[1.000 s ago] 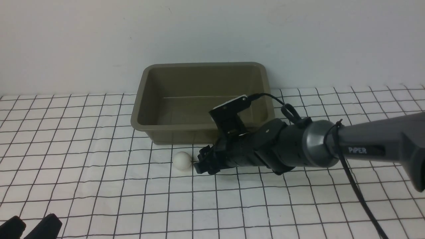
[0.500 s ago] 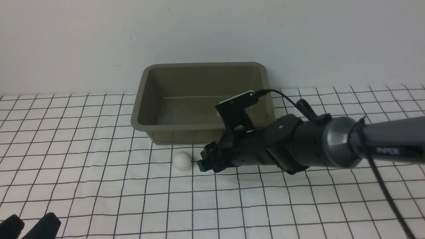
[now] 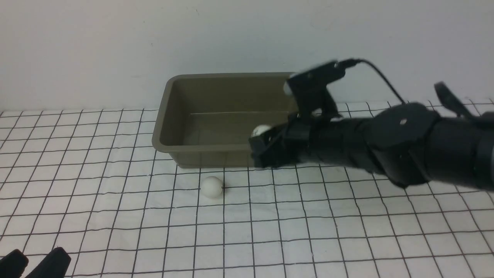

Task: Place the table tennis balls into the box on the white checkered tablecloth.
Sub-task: 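Release the ping pong ball into the bin and lift the gripper away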

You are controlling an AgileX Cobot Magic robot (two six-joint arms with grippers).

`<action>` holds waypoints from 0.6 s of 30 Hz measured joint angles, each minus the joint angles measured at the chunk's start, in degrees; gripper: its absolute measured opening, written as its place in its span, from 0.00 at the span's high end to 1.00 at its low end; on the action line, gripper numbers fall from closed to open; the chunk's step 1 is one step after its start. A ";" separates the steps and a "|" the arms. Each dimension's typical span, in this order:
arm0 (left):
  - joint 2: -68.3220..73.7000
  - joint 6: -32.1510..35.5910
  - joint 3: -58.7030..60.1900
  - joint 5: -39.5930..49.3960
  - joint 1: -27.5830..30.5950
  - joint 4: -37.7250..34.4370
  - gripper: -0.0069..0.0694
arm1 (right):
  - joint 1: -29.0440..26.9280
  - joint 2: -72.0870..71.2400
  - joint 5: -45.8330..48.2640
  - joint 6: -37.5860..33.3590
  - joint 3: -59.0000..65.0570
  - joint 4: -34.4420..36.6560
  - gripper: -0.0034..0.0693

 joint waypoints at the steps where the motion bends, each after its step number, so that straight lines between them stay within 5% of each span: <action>1: 0.00 0.00 0.00 0.00 0.00 0.00 0.23 | -0.88 1.66 0.55 -0.82 -1.54 0.00 0.46; 12: 0.00 0.00 0.00 0.12 0.00 -0.79 0.23 | -5.99 16.87 9.28 -5.27 -13.72 -1.45 0.42; 18: 2.47 0.71 -0.21 0.18 0.00 -1.39 0.23 | -6.05 19.30 7.76 -6.60 -16.74 -3.71 0.13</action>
